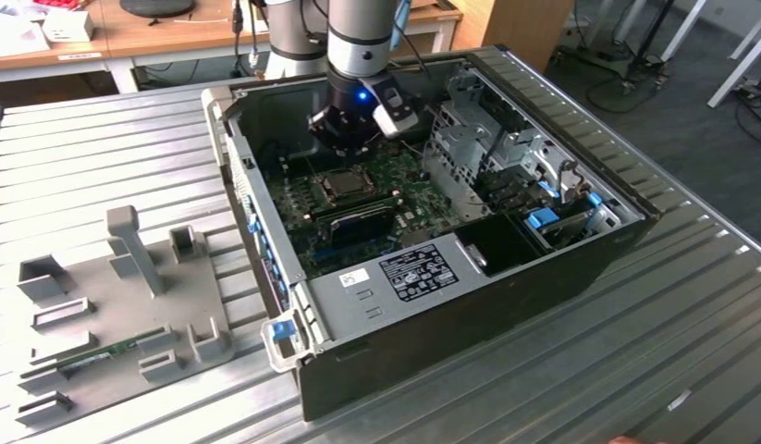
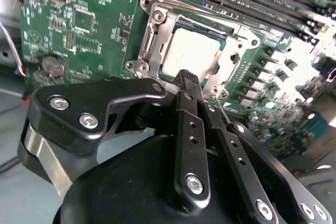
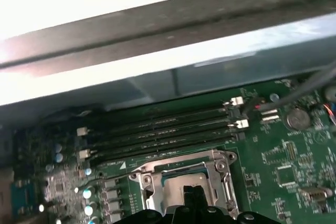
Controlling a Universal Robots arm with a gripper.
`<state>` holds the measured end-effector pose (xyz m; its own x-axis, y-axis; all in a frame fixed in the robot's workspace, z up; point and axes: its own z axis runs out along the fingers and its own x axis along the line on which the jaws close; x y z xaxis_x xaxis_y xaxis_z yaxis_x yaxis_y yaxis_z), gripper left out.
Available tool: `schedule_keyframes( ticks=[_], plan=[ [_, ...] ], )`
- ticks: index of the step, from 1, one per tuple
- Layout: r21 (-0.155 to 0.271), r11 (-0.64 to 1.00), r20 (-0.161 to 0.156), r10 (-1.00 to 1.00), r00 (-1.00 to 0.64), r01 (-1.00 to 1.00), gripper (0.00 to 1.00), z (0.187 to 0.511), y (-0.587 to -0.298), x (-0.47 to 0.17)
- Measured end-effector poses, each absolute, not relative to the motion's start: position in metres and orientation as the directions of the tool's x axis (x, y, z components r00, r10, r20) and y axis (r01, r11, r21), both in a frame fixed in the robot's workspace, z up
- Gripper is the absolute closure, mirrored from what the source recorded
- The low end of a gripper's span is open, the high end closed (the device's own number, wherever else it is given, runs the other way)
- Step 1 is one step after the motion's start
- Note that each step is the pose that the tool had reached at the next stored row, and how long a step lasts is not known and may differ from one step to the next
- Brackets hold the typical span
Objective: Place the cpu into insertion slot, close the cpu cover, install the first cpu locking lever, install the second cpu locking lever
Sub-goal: 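Close the cpu cover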
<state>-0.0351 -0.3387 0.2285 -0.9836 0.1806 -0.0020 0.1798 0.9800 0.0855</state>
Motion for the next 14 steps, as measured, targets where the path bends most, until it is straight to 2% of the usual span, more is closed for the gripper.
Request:
schedule_keyframes(
  ticks=[14],
  plan=[
    [0.084, 0.995, -0.002, 0.049, -0.999, 0.049, 0.90, 0.2279, -0.3387, -0.0352]
  ],
)
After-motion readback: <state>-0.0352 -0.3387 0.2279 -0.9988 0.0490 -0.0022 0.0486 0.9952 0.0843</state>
